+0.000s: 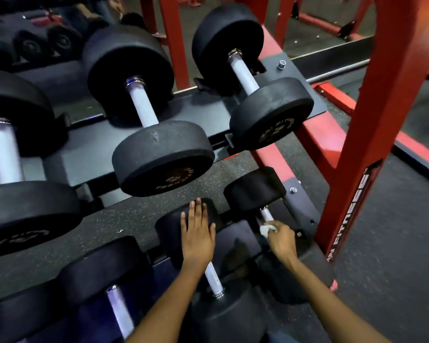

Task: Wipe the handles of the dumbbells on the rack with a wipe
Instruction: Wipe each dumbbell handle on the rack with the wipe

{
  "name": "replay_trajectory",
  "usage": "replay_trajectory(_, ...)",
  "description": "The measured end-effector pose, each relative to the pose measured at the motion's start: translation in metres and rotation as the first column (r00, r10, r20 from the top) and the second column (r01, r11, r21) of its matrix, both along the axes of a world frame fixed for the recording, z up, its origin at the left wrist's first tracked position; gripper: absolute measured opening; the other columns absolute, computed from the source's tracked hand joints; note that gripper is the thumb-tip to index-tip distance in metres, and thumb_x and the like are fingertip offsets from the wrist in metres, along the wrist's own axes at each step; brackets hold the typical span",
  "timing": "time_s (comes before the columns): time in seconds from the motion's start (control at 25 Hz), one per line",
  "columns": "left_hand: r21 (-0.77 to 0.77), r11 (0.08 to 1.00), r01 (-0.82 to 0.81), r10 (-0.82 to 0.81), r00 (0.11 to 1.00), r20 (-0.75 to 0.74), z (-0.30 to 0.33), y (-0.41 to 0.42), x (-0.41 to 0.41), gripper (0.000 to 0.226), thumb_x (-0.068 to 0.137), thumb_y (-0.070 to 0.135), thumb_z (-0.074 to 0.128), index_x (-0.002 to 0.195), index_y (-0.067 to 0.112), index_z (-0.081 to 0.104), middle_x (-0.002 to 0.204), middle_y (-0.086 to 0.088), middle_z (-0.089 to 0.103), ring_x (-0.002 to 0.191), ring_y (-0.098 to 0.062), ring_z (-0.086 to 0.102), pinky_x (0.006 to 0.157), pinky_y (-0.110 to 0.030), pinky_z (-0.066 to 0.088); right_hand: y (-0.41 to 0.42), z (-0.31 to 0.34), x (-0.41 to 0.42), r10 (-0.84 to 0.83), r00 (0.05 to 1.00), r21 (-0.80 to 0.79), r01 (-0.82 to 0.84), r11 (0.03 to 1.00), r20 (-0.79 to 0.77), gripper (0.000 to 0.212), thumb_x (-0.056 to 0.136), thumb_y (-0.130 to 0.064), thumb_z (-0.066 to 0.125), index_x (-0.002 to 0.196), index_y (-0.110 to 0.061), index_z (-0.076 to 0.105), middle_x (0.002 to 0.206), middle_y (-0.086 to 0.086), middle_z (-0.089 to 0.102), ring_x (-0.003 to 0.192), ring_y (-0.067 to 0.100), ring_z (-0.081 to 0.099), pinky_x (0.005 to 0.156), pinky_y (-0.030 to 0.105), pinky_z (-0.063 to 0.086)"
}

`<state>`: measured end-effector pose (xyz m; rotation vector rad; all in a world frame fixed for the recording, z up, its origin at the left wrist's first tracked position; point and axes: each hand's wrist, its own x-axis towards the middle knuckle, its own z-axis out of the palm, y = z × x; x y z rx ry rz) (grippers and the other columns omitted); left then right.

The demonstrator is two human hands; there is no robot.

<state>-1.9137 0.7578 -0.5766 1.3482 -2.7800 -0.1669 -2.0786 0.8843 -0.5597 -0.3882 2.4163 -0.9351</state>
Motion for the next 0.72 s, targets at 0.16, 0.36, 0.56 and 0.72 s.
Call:
replay_trajectory(0.16, 0.137, 0.990, 0.040, 0.002, 0.957, -0.292, 0.013, 0.010, 0.000, 0.046, 0.099, 0.021, 0.046, 0.144, 0.011, 0.043, 0.159, -0.008, 0.024, 0.149, -0.021, 0.013, 0.119, -0.036, -0.003, -0.014, 0.023, 0.025, -0.005, 1.000, -0.071, 0.004, 0.997, -0.015, 0.036, 0.083, 0.005, 0.046, 0.108, -0.009, 0.068, 0.106, 0.013, 0.068, 0.098, 0.023, 0.062, 0.072, 0.019, 0.038)
replay_trajectory(0.36, 0.528, 0.847, 0.061, 0.247, 0.834, -0.493, 0.042, 0.037, -0.010, 0.031, 0.099, 0.016, 0.049, 0.126, 0.010, 0.061, 0.132, -0.002, 0.059, 0.122, -0.016, 0.053, 0.103, -0.023, 0.038, -0.008, 0.044, 0.029, 0.060, 0.992, -0.129, -0.074, 0.989, -0.110, 0.039, 0.085, 0.005, 0.045, 0.116, -0.007, 0.065, 0.112, 0.013, 0.067, 0.100, 0.022, 0.062, 0.077, 0.018, 0.040)
replay_trajectory(0.56, 0.637, 0.765, -0.093, 0.453, 0.781, -0.430, 0.029, 0.085, -0.034, 0.025, 0.098, 0.016, 0.052, 0.117, 0.010, 0.066, 0.112, -0.005, 0.068, 0.108, -0.019, 0.060, 0.088, -0.006, 0.032, 0.037, 0.028, 0.021, 0.035, 0.994, -0.215, -0.058, 0.975, -0.108, 0.032, 0.085, 0.001, 0.050, 0.111, -0.009, 0.066, 0.105, 0.013, 0.069, 0.098, 0.027, 0.063, 0.086, 0.032, 0.048)
replay_trajectory(0.72, 0.694, 0.689, -0.208, 0.645, 0.612, -0.457, 0.031, 0.116, -0.052, 0.023, 0.099, 0.016, 0.051, 0.114, 0.010, 0.067, 0.105, 0.002, 0.065, 0.102, -0.008, 0.054, 0.074, 0.009, 0.024, 0.065, 0.018, 0.005, 0.068, 0.996, -0.278, -0.082, 0.957, -0.063, 0.023, 0.084, -0.001, 0.051, 0.095, -0.010, 0.068, 0.088, 0.012, 0.070, 0.083, 0.026, 0.064, 0.077, 0.034, 0.052)
